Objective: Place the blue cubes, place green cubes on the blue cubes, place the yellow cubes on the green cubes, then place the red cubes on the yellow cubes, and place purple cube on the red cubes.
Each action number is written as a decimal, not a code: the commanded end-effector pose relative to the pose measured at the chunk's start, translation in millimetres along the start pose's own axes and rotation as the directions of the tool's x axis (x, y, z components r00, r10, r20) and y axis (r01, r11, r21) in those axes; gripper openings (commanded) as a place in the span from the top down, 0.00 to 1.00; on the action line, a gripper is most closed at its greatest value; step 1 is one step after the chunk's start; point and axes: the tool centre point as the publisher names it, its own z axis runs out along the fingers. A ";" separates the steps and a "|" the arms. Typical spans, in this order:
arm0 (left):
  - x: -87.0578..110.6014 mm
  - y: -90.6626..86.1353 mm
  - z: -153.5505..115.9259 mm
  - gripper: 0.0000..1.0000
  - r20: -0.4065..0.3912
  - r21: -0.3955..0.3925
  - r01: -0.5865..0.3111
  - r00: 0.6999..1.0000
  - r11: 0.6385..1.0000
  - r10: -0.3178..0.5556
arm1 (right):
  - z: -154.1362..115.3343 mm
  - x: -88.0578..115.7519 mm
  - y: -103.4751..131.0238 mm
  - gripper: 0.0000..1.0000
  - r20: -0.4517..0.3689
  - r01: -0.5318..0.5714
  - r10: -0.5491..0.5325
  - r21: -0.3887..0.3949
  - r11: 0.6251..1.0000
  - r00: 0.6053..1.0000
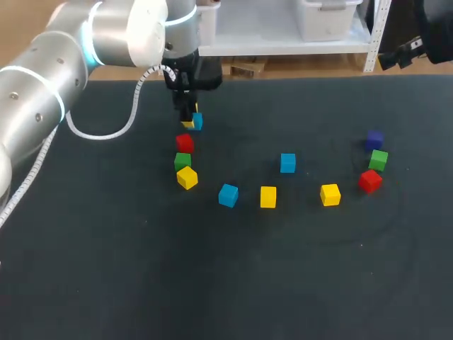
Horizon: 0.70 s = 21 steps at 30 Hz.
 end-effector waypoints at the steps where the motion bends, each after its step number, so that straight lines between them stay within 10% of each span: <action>1: -1.9 8.4 -1.7 1.00 -0.008 0.081 0.002 1.000 0.997 -0.001 | -2.0 2.0 3.1 0.00 0.004 0.000 0.000 0.066 0.998 1.000; 21: -32.7 -18.1 -66.5 1.00 -0.088 0.038 0.161 0.984 0.986 -0.157 | -2.0 2.0 3.1 0.00 0.004 0.000 0.000 0.066 0.998 1.000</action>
